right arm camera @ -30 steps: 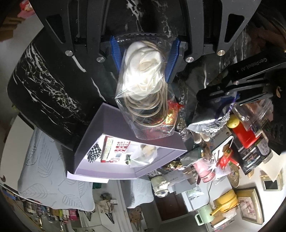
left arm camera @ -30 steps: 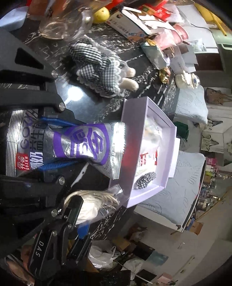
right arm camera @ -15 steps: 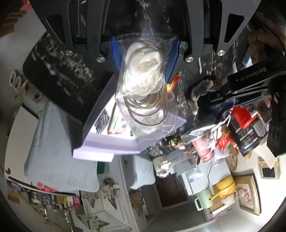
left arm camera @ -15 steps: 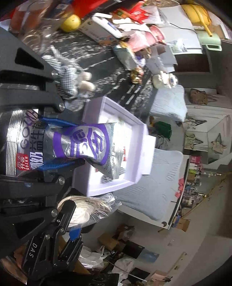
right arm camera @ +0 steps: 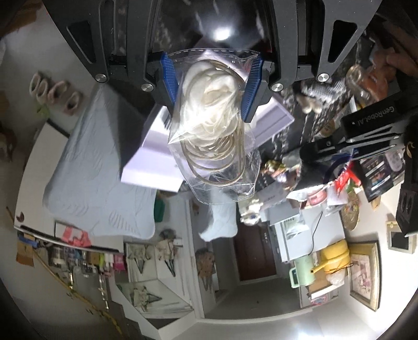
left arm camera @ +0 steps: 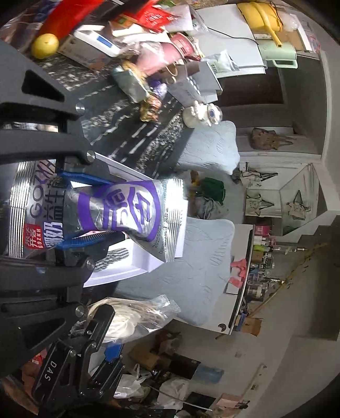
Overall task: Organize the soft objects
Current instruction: 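Lift hair-tie bag and purple snack bag and carry both over the gift box, then lower both bags into the gift box and open both tools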
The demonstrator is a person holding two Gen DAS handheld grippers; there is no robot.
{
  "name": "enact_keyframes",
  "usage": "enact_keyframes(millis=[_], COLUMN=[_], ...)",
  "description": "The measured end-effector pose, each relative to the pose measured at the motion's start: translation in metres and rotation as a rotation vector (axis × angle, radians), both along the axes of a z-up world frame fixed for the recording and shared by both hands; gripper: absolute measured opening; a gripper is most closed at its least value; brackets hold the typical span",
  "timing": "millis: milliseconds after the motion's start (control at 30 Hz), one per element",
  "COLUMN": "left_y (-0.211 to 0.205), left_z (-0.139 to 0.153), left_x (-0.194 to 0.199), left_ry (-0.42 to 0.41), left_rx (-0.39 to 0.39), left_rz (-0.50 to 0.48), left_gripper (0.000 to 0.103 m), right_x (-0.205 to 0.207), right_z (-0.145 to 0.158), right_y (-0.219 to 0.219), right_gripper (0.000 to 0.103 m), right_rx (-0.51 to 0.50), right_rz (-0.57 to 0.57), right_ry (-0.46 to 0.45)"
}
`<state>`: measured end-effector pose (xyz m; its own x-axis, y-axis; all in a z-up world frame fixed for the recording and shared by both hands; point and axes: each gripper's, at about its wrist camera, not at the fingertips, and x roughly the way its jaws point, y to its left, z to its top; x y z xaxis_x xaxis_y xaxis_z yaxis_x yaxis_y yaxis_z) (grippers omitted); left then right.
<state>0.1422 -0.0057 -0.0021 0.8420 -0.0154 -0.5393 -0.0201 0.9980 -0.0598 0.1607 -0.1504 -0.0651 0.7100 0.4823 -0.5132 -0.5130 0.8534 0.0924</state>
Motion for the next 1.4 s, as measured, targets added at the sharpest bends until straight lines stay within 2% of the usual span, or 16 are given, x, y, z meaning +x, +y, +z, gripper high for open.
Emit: enact_keyframes(millis=[167, 433, 700, 900, 1067, 1400], left_y=[-0.002, -0.002, 0.000, 0.005, 0.013, 0.010], left_z=[0.007, 0.013, -0.002, -0.033, -0.056, -0.100], left_x=[0.028, 0.069, 0.112, 0.140, 0.156, 0.178], left_ry=[-0.020, -0.043, -0.008, 0.078, 0.165, 0.310], left_rx=[0.013, 0.033, 0.044, 0.057, -0.003, 0.022], left_rz=[-0.021, -0.035, -0.027, -0.011, -0.025, -0.008], left_gripper=[0.033, 0.033, 0.033, 0.033, 0.033, 0.033], right_x=[0.025, 0.063, 0.102, 0.129, 0.145, 0.163], right_z=[0.011, 0.013, 0.004, -0.017, -0.035, -0.058], right_y=[0.007, 0.012, 0.015, 0.028, 0.027, 0.034], right_gripper=[0.045, 0.045, 0.045, 0.045, 0.045, 0.046], right_rx=[-0.008, 0.007, 0.009, -0.022, 0.023, -0.015], right_rz=[-0.005, -0.003, -0.021, -0.001, 0.021, 0.055], right_ry=[-0.036, -0.035, -0.004, 0.054, 0.135, 0.216])
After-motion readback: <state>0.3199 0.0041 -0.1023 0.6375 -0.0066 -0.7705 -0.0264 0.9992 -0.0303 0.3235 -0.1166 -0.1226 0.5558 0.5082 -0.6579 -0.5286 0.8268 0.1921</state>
